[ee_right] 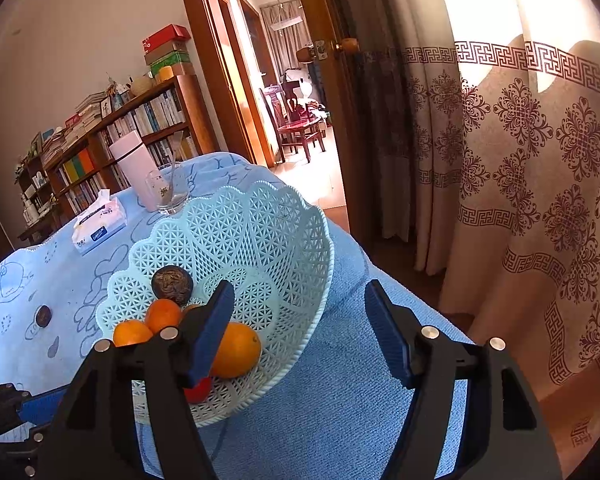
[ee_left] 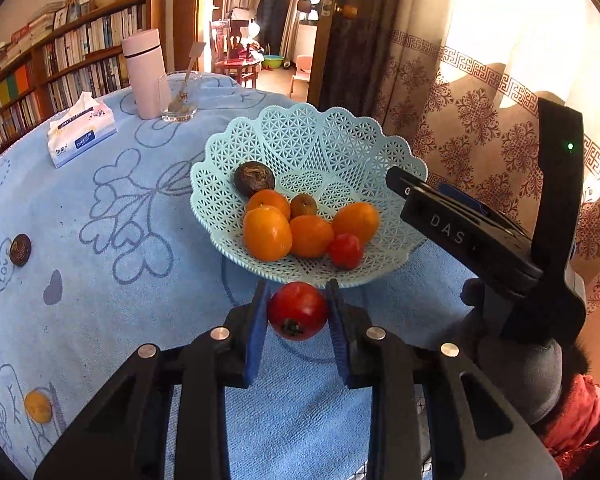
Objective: Organize fruits
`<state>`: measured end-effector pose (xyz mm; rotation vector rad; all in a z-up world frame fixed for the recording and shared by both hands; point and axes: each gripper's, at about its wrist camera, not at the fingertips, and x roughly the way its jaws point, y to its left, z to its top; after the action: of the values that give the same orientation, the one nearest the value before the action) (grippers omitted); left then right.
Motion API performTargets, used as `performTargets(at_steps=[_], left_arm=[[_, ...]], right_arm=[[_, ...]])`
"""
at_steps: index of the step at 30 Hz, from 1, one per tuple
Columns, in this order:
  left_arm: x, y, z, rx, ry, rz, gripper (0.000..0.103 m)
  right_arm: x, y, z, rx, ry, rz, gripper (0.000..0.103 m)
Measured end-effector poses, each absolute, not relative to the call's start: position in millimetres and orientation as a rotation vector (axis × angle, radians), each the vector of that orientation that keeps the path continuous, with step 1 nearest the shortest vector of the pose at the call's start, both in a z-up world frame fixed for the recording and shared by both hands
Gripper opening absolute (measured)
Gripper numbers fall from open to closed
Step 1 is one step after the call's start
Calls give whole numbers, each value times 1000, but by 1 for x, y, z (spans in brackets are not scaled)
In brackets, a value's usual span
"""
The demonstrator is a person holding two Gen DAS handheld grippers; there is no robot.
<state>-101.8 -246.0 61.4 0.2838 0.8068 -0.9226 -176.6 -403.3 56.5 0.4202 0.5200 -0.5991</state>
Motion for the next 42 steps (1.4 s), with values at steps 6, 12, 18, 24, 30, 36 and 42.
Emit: performTargets(at_steps=[6, 12, 18, 24, 30, 36, 42], left_arm=[[-87, -271, 60, 258, 761, -931, 29], [-91, -274, 56, 254, 727, -947, 50], [-86, -262, 58, 231, 735, -910, 50], [-80, -253, 46, 227, 793, -864, 58], [-76, -245, 38, 214, 822, -835, 68], [-77, -240, 38, 217, 816, -823, 69], [-76, -234, 37, 207, 820, -817, 69]], right_arm=[[-177, -404, 56, 421, 520, -599, 69], [-177, -403, 56, 423, 521, -598, 69], [-177, -404, 56, 422, 521, -599, 69], [-177, -404, 55, 423, 519, -599, 70], [-177, -404, 55, 424, 519, -600, 71], [-177, -404, 55, 423, 520, -600, 72], [-177, -404, 55, 423, 520, -600, 72]])
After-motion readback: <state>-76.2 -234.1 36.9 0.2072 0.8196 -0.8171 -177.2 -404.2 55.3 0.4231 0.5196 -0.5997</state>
